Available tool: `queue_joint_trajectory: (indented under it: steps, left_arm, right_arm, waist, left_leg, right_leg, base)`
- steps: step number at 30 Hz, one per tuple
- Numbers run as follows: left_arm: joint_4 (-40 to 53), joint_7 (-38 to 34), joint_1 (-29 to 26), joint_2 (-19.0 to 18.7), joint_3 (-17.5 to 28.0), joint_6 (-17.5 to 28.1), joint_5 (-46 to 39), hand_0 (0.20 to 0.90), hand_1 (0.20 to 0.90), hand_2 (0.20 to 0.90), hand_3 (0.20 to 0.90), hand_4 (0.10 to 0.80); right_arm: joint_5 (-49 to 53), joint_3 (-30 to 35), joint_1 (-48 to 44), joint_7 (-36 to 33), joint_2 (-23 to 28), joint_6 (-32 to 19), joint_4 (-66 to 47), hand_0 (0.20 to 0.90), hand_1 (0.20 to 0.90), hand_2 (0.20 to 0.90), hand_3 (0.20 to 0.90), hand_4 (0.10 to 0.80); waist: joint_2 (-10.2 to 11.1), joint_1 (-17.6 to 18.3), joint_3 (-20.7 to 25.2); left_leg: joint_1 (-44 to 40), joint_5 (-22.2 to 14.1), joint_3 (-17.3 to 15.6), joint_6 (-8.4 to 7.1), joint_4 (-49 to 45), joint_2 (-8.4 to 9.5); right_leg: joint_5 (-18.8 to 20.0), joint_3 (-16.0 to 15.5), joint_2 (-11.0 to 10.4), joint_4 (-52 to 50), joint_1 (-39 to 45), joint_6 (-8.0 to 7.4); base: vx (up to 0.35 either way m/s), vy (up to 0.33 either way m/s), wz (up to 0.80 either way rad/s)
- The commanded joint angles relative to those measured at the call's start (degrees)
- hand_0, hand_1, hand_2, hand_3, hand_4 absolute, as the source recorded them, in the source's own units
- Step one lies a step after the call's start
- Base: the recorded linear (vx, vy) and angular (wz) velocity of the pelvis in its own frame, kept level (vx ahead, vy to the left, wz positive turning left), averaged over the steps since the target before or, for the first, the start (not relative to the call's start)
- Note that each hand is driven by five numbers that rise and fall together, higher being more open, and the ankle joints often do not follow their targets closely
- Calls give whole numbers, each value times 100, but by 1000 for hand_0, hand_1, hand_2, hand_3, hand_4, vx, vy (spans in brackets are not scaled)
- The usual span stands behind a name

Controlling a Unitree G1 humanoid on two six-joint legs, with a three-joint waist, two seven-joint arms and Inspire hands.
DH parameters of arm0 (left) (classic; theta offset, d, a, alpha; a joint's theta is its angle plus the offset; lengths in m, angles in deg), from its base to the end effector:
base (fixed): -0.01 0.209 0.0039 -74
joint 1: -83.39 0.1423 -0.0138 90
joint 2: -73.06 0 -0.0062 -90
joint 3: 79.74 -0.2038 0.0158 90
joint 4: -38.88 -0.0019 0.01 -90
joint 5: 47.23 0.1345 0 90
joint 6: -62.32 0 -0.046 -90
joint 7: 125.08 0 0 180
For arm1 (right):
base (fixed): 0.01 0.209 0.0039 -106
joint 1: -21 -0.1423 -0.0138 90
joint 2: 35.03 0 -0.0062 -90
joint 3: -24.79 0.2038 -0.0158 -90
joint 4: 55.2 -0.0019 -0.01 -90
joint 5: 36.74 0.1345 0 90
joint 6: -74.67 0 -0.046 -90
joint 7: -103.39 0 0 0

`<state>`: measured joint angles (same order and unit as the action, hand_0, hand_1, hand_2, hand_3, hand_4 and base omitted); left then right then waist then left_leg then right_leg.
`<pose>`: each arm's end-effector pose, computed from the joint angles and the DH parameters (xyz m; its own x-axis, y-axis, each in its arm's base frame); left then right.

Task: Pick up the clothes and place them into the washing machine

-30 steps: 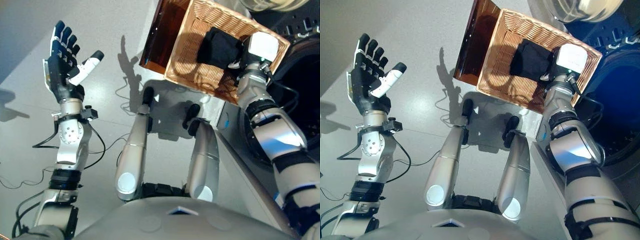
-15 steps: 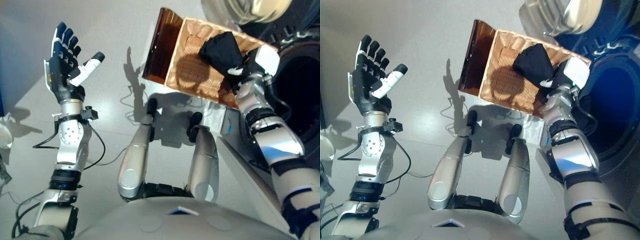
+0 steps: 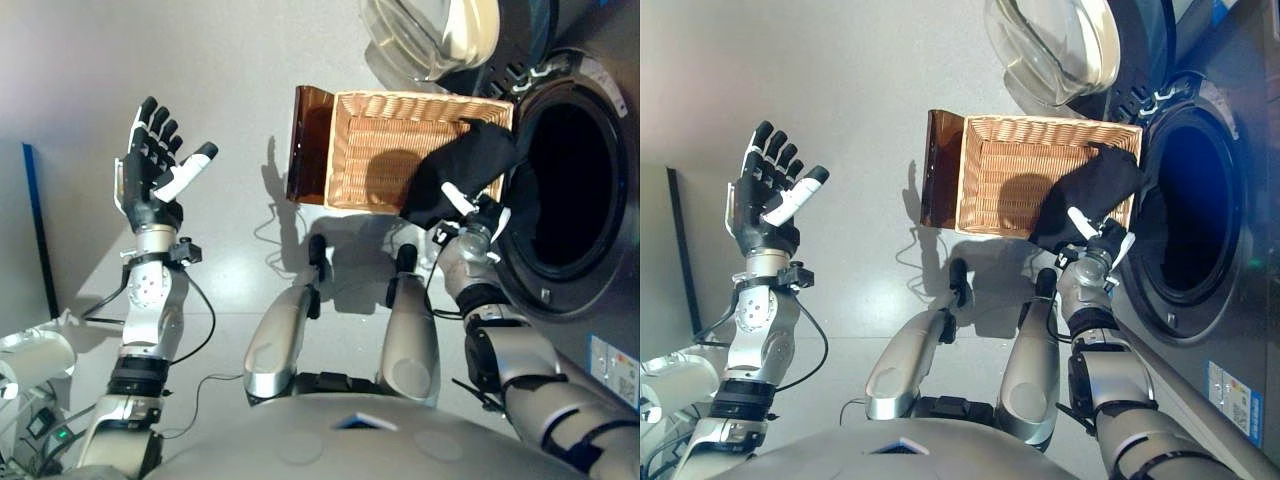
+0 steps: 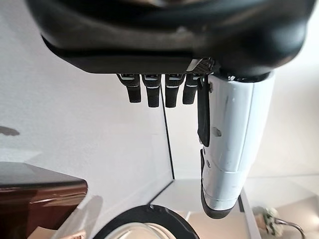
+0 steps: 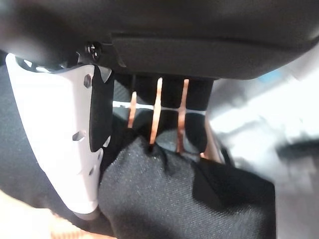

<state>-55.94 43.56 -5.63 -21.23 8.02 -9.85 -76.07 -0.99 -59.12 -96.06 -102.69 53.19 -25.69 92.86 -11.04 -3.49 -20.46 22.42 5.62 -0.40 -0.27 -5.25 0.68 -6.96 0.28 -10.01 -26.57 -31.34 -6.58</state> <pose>0.1938 0.2234 0.0313 0.9576 0.2363 0.1649 -0.2058 0.9614 -0.1826 0.2685 -0.2275 -0.0203 0.6549 -0.6083 -0.4483 0.7262 0.6707 0.1508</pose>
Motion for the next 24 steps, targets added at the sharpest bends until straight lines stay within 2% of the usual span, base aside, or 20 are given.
queue_joint_trajectory:
  steps: [1, 3, 4, 5, 11, 18, 24]
  left_arm:
    - [-19, 25, -35, 68, 230, 626, -179, 900, 900, 900, 900, 800]
    - [-81, 126, 29, 210, 176, 632, -314, 900, 900, 900, 900, 800]
    - [-83, 129, 33, 205, 172, 634, -318, 900, 900, 900, 900, 800]
    - [-117, 149, 44, 249, 141, 634, -361, 900, 900, 900, 900, 800]
    - [-1, 234, 30, 314, 5, 707, -540, 900, 900, 900, 900, 800]
    - [331, 200, 102, 200, -82, 724, -406, 900, 900, 900, 900, 800]
    - [458, 260, 141, 54, -57, 762, -338, 900, 900, 900, 900, 800]
  right_arm:
    - [1576, 168, 121, 745, -203, -1196, -577, 200, 200, 200, 200, 300]
    - [2823, 585, 280, 1307, -581, -1602, -818, 200, 200, 200, 200, 300]
    - [2846, 586, 289, 1332, -579, -1607, -809, 200, 200, 200, 200, 300]
    - [3332, 788, 253, 1513, -739, -1767, -912, 200, 200, 200, 200, 300]
    - [4063, 1165, -48, 1667, -725, -2189, -1024, 200, 200, 200, 200, 300]
    - [3793, 1684, -550, 1024, -184, -2739, -1363, 200, 200, 200, 200, 300]
    - [3030, 1957, -1025, 321, 903, -2796, -1537, 200, 200, 200, 200, 300]
  waist:
    - [-56, 43, 615]
    - [-154, 98, 667]
    - [-152, 95, 671]
    - [-196, 103, 696]
    - [-368, 44, 821]
    - [-533, -8, 907]
    - [-682, -47, 998]
  left_leg:
    - [49, -738, 80, -379, -517, 136]
    - [-2, -780, 61, -383, -510, 132]
    - [-6, -781, 63, -384, -508, 132]
    - [-13, -788, 66, -384, -501, 137]
    - [-61, -789, 83, -386, -431, 140]
    - [-111, -783, 82, -387, -360, 155]
    - [-146, -787, 50, -389, -324, 171]
  right_leg:
    - [202, -52, 39, 844, 262, 10]
    - [154, -40, 36, 842, 291, 13]
    - [153, -42, 36, 843, 296, 14]
    - [134, -39, 36, 837, 306, 12]
    - [109, -38, 4, 882, 348, 0]
    - [76, -3, 0, 921, 384, -13]
    - [55, 26, -34, 911, 361, -41]
  base:
    - [0, 0, 0]
    - [27, 22, -5]
    - [32, 19, -9]
    - [13, 9, -6]
    - [12, 4, 0]
    - [0, 0, 0]
    - [0, 4, 0]
